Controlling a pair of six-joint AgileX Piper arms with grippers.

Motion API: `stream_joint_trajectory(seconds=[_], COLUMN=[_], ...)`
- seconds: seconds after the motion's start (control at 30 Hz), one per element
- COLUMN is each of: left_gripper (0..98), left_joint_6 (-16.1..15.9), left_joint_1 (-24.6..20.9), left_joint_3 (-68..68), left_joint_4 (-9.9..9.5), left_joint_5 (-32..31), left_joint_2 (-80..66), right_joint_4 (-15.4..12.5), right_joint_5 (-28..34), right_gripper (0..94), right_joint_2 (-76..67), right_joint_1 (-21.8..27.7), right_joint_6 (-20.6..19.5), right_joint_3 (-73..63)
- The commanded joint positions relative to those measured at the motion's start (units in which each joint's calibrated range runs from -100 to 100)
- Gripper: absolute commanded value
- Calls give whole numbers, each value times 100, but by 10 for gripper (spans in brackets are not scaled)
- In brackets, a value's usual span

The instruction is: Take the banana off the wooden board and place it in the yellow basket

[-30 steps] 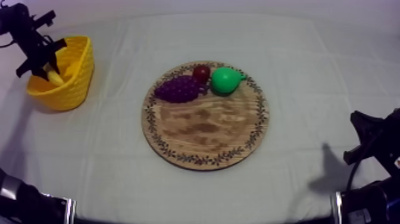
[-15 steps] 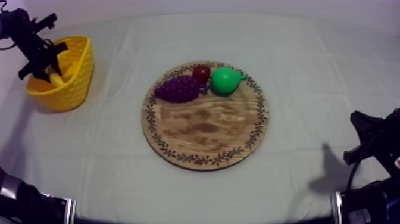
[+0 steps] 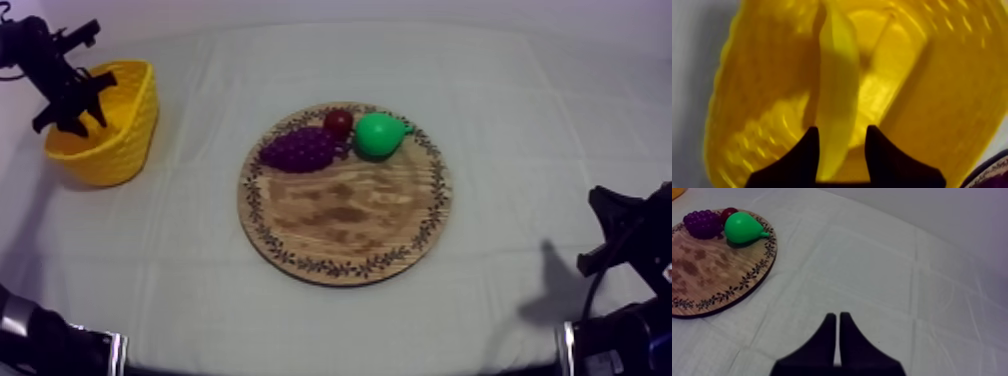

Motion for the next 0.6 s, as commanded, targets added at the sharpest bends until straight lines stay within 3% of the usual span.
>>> stream_joint_trajectory(seconds=[0.0,0.23,0.37,0.57], left_gripper=[312,49,13,2], left_joint_6=[-94,-535,-705,-1231], left_joint_1=[63,412,507,439], left_joint_3=[171,1293,2131,3509], left_joint_4=[15,157,259,638], left_joint_5=[-154,-1062,-1498,-2173], left_joint_2=[-322,-1966,-3234,-5166], right_joint_4=[-2,-2,-2,-2], right_joint_5=[4,4,4,4], right_gripper=[5,5,5,5], right_joint_2=[-4,-4,-4,-4], right_joint_1=[-1,-1,-1,-1], right_joint_6=[1,1,1,1], right_joint_3=[-3,-3,-3,-3])
